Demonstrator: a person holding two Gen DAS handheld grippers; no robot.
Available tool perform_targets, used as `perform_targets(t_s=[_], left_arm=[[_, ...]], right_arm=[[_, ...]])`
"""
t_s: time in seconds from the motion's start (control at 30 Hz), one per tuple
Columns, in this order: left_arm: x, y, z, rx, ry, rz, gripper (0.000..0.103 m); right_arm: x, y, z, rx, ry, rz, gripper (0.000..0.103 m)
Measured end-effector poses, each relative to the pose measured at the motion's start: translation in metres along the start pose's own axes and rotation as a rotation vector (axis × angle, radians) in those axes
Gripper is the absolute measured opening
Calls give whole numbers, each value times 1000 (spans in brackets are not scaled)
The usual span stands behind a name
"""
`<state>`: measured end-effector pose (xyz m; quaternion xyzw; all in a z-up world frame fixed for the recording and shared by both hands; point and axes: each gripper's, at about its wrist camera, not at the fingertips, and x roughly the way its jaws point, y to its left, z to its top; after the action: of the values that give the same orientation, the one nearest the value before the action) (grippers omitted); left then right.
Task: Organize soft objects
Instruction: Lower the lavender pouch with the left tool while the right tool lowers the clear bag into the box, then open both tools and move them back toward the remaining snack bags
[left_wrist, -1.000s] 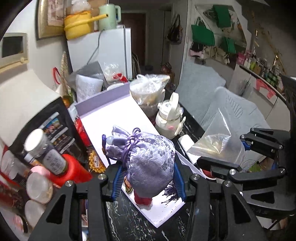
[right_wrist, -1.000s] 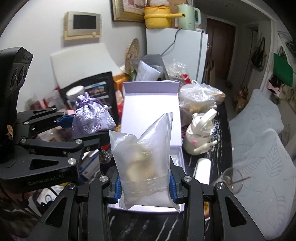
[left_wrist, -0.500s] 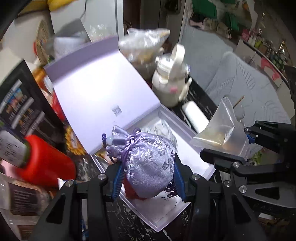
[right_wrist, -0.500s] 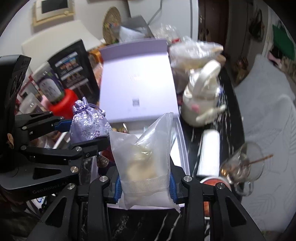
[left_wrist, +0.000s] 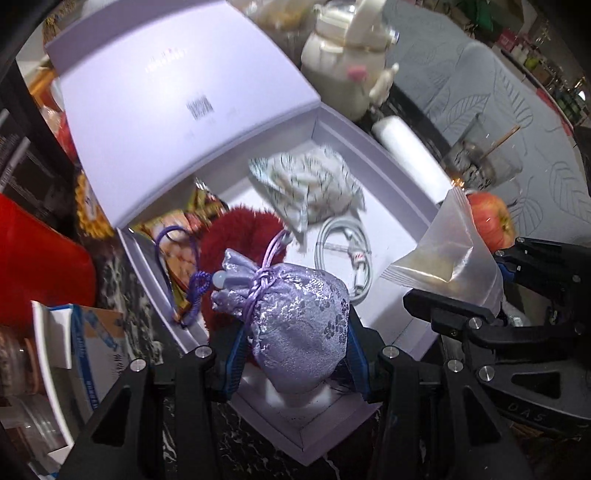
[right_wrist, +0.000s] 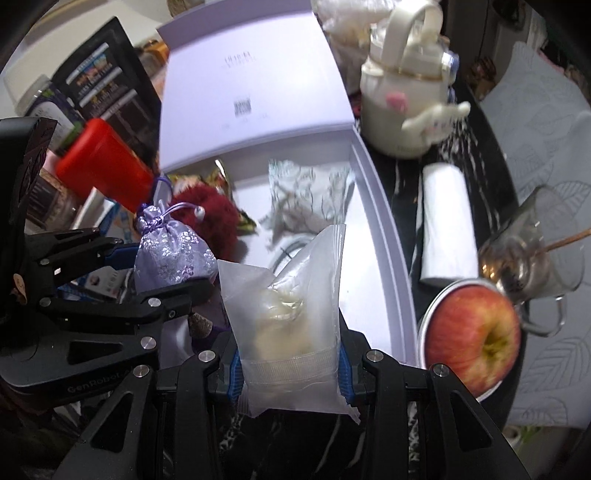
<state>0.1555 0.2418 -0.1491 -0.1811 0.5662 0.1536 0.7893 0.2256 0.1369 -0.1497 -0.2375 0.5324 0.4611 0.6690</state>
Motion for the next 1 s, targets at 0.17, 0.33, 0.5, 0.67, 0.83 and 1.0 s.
perform_targets(t_s=[0.17, 0.33, 0.5, 0.67, 0.83, 1.0], left_arm=[[18, 2, 1, -10, 20, 7, 47], [28, 5, 10, -6, 15, 28, 47], [38, 15, 22, -26, 14, 39, 47], [37, 22, 23, -52, 16, 40, 47], [35, 27, 22, -63, 40, 27, 47], [30, 26, 20, -67, 49, 39, 47]], right_arm=[[24, -5, 1, 17, 44, 7, 39], [34, -9, 8, 37, 44, 17, 39], [41, -9, 19, 32, 35, 13, 41], [42, -9, 26, 23, 24, -2, 41], [40, -10, 27, 32, 32, -31, 52], [32, -11, 30, 42, 24, -59, 63]])
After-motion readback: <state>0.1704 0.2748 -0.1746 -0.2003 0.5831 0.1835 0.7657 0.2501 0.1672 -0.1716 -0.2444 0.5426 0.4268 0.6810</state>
